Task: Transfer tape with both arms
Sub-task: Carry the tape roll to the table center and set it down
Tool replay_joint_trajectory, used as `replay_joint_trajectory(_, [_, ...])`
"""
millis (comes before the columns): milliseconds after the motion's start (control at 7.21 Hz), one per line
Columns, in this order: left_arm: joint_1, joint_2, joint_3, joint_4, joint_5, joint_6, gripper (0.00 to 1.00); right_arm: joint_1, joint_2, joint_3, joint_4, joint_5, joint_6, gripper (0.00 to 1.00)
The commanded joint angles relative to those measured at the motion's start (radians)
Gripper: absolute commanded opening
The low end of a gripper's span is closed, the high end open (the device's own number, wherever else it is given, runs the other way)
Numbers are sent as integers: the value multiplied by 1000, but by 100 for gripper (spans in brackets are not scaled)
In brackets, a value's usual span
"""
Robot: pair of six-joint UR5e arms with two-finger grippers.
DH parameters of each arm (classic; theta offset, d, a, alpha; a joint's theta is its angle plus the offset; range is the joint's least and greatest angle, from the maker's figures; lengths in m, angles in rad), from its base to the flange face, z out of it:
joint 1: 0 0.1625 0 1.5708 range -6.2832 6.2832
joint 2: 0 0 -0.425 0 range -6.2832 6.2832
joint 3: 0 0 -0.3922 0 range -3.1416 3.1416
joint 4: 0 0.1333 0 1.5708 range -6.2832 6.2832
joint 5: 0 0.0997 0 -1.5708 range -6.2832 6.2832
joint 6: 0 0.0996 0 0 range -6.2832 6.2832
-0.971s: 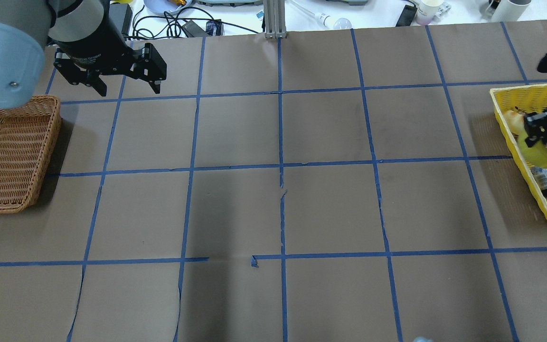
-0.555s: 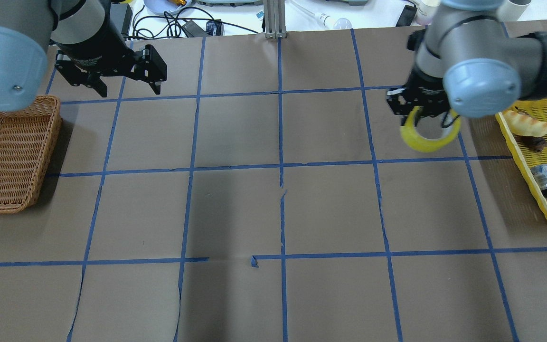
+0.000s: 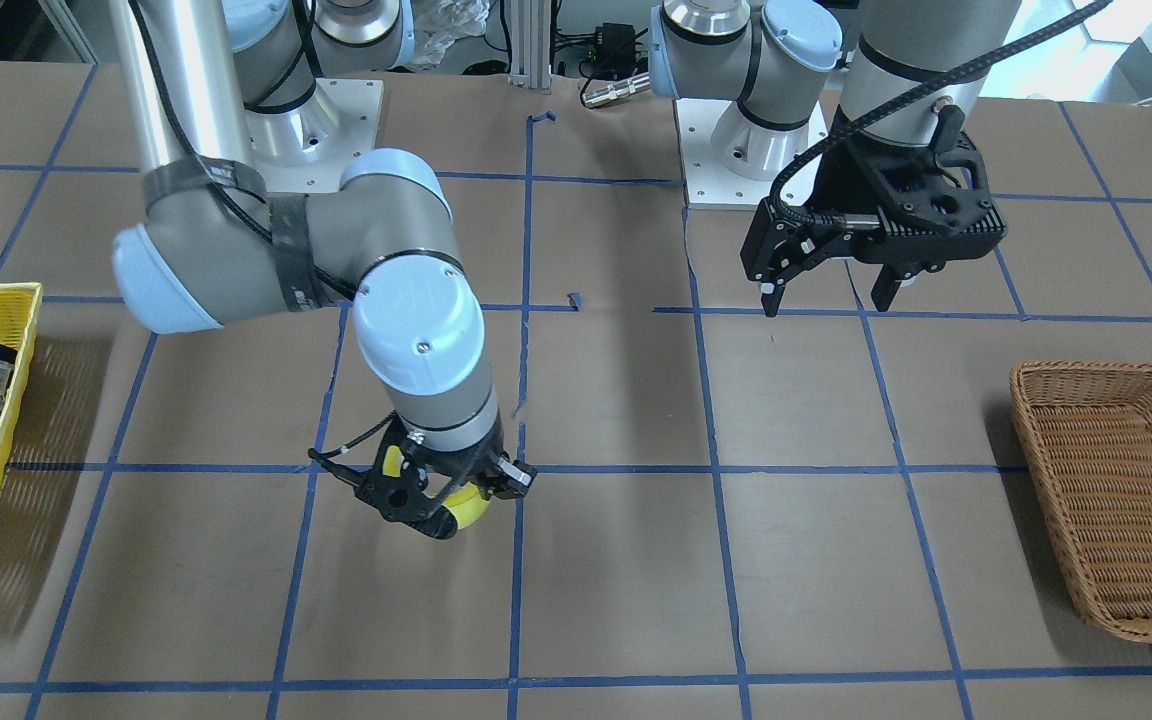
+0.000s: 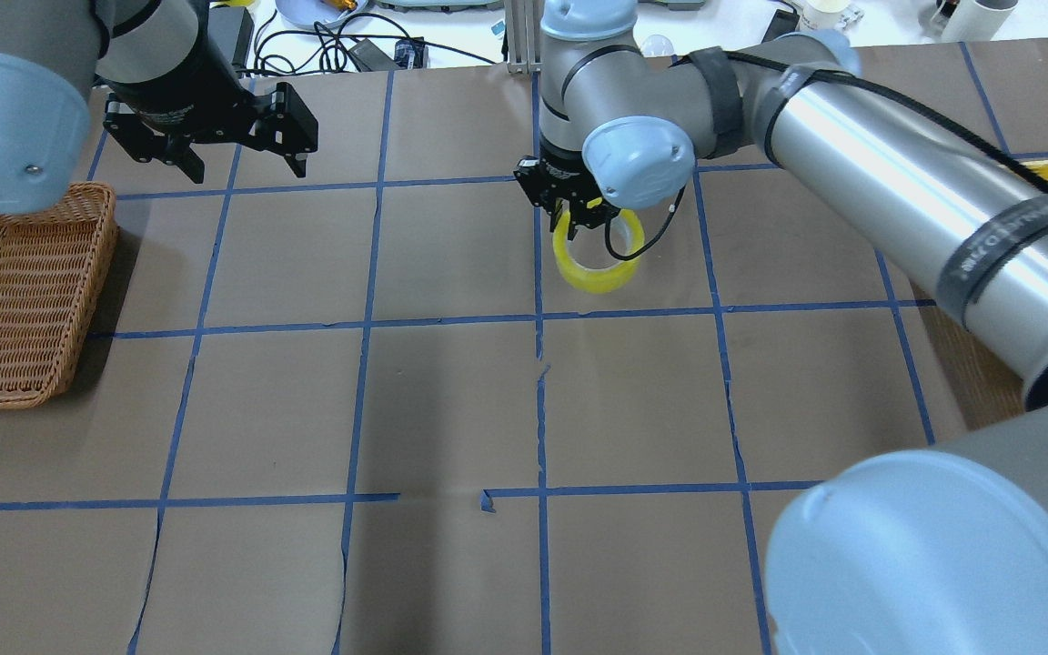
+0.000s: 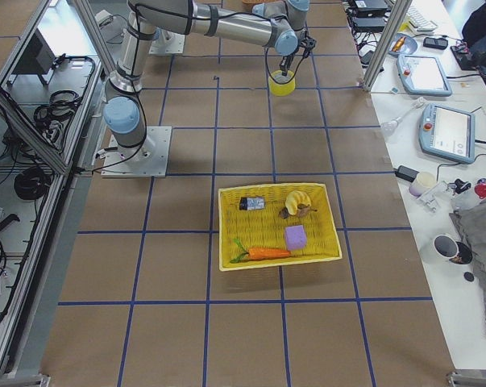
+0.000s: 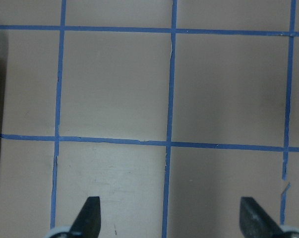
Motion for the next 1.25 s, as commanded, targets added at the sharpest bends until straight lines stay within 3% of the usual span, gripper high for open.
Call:
replay_joint_trajectory(0, [1,0,-3,7,2,0,100,20,76,-24,-35,96,141,0])
replay_joint_trajectory(277, [1,0,-4,8,2,0,100,20,103,-24,-61,104,166,0])
replay_joint_trajectory(416, [3,0,-4,8,2,0,100,21,104,-21,-60,159,220,0])
replay_joint_trajectory(555, [3,-1,-2,8,1,0,100,26,102,-15,-58,156,216,9])
replay_joint_trajectory(693, [3,-3,-4,8,2,0,100,26,94,-9,-60,152,201,99])
replay_joint_trajectory(1109, [1,2,-34,7,-8,-8,100,0,-20,2,-35,57,26,100])
